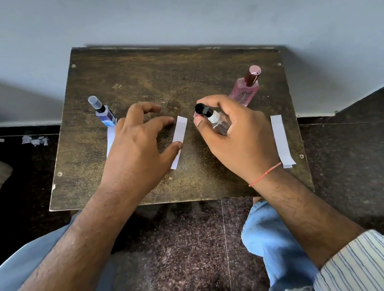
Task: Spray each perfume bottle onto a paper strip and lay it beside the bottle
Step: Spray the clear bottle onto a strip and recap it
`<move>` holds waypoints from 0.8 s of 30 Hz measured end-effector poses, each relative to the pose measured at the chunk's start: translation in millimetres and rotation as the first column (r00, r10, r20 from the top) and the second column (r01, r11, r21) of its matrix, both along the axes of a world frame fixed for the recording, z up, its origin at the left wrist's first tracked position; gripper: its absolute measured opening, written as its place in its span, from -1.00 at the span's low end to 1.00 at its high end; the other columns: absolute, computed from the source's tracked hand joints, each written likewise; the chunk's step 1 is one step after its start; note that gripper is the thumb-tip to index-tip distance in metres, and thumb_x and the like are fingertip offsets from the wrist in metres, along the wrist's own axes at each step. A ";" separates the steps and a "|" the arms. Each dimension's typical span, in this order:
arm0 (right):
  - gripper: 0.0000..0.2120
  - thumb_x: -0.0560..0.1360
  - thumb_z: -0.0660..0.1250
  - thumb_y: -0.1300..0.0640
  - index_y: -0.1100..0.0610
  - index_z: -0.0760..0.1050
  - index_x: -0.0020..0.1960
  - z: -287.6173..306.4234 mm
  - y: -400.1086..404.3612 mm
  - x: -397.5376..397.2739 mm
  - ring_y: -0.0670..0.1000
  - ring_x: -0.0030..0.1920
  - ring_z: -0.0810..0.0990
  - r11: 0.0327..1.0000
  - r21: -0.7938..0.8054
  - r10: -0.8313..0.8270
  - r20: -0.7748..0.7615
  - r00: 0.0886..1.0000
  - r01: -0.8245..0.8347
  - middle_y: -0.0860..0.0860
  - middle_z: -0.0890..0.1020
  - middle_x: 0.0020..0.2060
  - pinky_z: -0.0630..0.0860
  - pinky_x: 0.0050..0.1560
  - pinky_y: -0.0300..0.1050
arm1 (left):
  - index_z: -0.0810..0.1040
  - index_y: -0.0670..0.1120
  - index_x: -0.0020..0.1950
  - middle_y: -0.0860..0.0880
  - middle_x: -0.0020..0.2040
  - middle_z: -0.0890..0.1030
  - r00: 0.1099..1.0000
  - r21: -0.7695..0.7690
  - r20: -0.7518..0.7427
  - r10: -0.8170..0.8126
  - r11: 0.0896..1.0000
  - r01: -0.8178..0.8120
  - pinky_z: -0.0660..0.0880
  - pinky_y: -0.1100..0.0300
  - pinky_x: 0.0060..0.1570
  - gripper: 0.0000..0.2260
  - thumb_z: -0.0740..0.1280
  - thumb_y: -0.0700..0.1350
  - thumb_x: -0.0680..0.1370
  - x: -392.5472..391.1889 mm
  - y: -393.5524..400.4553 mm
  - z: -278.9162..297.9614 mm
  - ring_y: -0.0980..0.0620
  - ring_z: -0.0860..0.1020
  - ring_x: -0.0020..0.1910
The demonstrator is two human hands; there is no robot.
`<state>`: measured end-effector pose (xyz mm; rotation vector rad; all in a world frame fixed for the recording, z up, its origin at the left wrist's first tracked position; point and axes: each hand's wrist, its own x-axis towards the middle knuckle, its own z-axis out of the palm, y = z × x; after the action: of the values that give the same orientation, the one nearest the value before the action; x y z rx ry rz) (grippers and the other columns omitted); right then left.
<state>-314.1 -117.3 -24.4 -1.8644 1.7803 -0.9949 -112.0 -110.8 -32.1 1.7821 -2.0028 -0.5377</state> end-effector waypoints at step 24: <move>-0.79 0.57 0.50 -0.05 -0.09 0.70 0.19 -0.2 0.4 2.4 -0.17 -0.20 0.72 1.000 -0.012 -0.009 -0.022 1.000 0.008 -0.15 0.77 -0.21 0.65 -0.13 -0.10 | 0.60 0.15 0.45 0.03 0.51 0.39 0.999 0.017 0.032 -0.016 1.000 0.015 0.50 -0.03 0.29 -0.55 0.51 0.15 0.57 -4.7 4.9 -3.2 -0.14 0.43 0.33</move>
<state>-311.6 -116.9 -24.6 -1.8841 1.8003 -0.9939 -116.7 -106.0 -35.3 1.7976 -2.0411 -0.5355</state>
